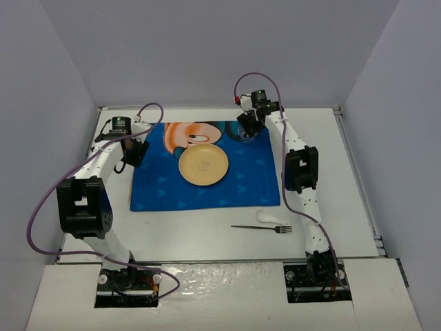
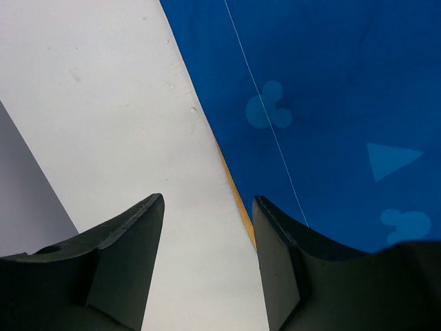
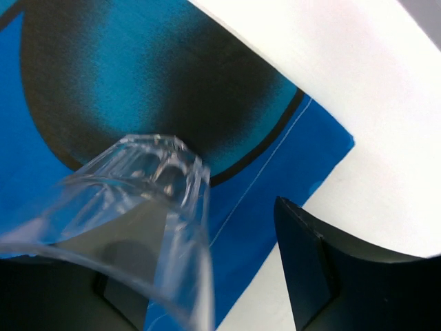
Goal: Set the dinner table for one person
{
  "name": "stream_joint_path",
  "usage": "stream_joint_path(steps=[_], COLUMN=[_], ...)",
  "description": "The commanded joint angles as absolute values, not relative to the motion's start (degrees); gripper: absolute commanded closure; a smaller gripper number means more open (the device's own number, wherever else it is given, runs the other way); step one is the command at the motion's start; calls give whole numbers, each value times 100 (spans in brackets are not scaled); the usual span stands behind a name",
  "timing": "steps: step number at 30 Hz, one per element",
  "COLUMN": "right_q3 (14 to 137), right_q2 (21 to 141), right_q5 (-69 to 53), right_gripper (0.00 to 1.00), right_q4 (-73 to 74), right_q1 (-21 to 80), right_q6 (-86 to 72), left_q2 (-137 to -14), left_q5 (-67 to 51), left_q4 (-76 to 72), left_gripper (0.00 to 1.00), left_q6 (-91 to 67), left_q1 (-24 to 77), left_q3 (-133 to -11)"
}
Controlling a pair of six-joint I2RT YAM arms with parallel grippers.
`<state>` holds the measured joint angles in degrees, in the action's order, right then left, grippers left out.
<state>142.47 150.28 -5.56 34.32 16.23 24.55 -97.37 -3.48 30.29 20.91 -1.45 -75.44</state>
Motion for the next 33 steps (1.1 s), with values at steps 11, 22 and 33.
stream_joint_path(steps=[11, 22, 33], right_q3=[14304, 14357, 13036], right_q2=[14397, 13492, 11398], right_q5=[-250, -167, -306], right_gripper=[11, 11, 11], right_q4=[2855, 2646, 2681], right_q1=[1710, 1726, 1803], right_q6=[2272, 2178, 2439], left_q2=[-9826, -9825, -9578], left_q5=[-383, -380, -463], left_q4=[2966, 2944, 2838], left_gripper=[49, 49, 49], left_q6=[2123, 2110, 2058], left_q1=[-105, -87, -62], left_q3=[-8037, -8072, -8030])
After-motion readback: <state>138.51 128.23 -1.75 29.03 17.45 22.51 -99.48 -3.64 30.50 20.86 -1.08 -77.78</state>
